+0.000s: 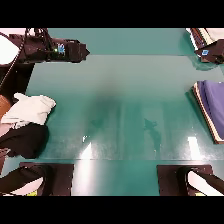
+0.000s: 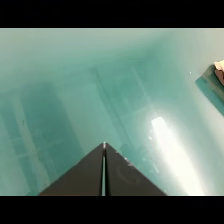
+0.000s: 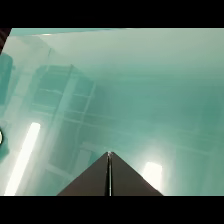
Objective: Fold the shirts.
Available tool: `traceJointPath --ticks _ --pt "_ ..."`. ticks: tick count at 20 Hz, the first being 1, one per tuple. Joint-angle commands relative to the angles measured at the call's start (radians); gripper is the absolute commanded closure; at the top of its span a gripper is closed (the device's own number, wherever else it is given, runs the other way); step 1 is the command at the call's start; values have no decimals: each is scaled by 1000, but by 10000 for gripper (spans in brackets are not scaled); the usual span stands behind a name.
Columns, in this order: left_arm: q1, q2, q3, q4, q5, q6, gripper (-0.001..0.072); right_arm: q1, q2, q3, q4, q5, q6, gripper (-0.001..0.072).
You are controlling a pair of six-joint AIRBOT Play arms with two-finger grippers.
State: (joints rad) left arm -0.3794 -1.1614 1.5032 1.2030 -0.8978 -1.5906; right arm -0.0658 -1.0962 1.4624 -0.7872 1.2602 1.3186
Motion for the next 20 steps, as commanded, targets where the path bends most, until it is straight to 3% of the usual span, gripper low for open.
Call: traceJointPath --ticks 1,10,14,16,20 --pt "-1 0 0 0 0 1 681 2 -1 0 0 0 0 695" --pt "-1 0 0 0 0 1 681 2 -1 0 1 2 0 695" --pt "14 6 5 19 76 27 682 2 -1 0 0 24 0 695" --pt "77 46 4 91 -27 22 682 2 -1 0 0 26 0 695" --pt "274 142 -54 401 -318 20 681 2 -2 0 0 22 0 695"
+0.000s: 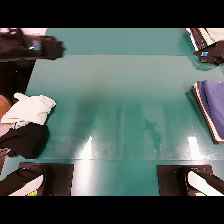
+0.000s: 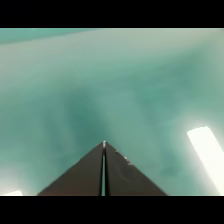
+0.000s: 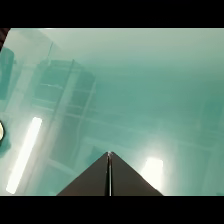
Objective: Fold the shirts.
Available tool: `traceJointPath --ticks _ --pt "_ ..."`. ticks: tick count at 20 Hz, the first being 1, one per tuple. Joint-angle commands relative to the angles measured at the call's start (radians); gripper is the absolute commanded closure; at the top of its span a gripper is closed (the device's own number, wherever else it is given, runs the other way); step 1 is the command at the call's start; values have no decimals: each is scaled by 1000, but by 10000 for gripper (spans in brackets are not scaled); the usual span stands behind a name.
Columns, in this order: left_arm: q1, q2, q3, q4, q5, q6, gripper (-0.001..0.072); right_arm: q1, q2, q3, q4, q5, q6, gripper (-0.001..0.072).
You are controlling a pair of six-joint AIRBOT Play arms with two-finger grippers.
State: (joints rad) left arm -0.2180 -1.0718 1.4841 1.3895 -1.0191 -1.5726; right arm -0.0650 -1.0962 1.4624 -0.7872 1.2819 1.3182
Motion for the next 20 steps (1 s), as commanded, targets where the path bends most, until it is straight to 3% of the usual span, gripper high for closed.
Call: traceJointPath --ticks 1,2,3,4,5,6,12,18,19,20 --pt "166 56 -76 269 -259 2 681 1 -2 0 0 -1 0 695" --pt "215 56 -126 289 -294 3 674 1 -2 0 0 0 0 694" --pt "264 56 -195 290 -295 9 374 1 -2 0 0 0 0 695" --pt "301 55 -264 290 -273 4 24 1 -2 0 0 0 0 695" --pt "331 54 -336 290 -233 -10 -4 1 -2 0 0 0 0 695" --pt "356 53 -415 290 -183 -10 56 1 -2 0 0 0 0 695" --pt "389 53 -717 291 88 -10 63 1 -2 0 0 0 0 695" --pt "389 10 -730 294 134 -10 64 1 -2 0 0 0 0 695" --pt "389 6 -730 294 127 -12 133 1 -2 0 0 0 0 695" --pt "389 7 -728 294 116 -17 433 1 -2 0 0 1 0 694"
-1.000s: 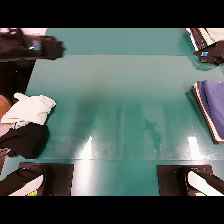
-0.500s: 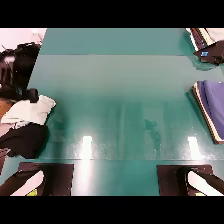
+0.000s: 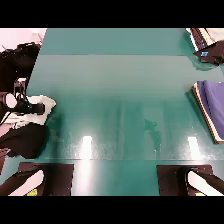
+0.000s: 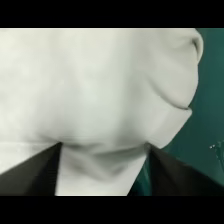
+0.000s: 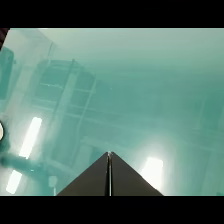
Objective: Fold the shirts.
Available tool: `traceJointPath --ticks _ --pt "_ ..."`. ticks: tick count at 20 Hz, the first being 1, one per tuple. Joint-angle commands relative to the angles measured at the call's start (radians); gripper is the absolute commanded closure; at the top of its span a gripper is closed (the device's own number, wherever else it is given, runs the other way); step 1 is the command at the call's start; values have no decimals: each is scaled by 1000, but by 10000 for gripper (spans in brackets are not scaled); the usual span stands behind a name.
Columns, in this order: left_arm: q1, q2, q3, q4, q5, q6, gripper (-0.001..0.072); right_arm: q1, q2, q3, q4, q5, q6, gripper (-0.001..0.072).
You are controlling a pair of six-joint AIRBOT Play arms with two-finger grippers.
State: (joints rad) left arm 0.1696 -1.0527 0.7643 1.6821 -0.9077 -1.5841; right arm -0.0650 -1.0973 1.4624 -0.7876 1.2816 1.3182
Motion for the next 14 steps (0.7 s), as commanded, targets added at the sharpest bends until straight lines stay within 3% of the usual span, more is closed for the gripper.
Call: traceJointPath --ticks 1,5,9,14 --pt "2 -12 -1 1 -7 -6 659 1 0 0 1 1 0 695" --pt "2 14 145 0 -130 -6 682 1 0 1 14 -1 0 695" --pt "-21 172 500 -28 -214 -1 683 1 5 42 62 -54 1 695" --pt "-259 227 1004 -22 -325 13 685 1 5 195 59 -128 0 695"
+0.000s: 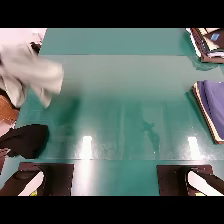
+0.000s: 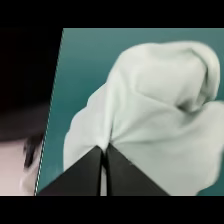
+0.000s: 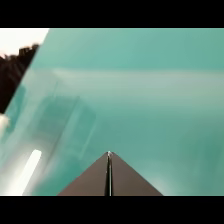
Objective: Fold the shirts.
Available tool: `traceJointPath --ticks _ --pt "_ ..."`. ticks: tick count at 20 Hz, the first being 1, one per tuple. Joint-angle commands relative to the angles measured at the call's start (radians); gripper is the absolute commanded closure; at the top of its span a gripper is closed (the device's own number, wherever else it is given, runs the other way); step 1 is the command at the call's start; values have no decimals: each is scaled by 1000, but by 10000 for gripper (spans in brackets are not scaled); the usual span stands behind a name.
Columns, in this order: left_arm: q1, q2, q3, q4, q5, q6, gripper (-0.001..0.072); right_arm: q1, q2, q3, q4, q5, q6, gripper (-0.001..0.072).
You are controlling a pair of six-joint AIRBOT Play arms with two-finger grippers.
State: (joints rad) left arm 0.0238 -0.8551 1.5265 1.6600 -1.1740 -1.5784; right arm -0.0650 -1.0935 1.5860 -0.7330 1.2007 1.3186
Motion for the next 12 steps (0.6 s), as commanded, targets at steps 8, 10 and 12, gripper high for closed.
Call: traceJointPath --ticks 8,10,12 --pt "-526 -183 274 -14 -123 -46 685 1 2 137 5 -46 0 695" --pt "-675 -294 274 -39 -121 -48 684 1 2 137 5 -46 0 695" --pt "-811 -406 274 -96 -62 -39 682 1 2 137 5 -46 0 695"
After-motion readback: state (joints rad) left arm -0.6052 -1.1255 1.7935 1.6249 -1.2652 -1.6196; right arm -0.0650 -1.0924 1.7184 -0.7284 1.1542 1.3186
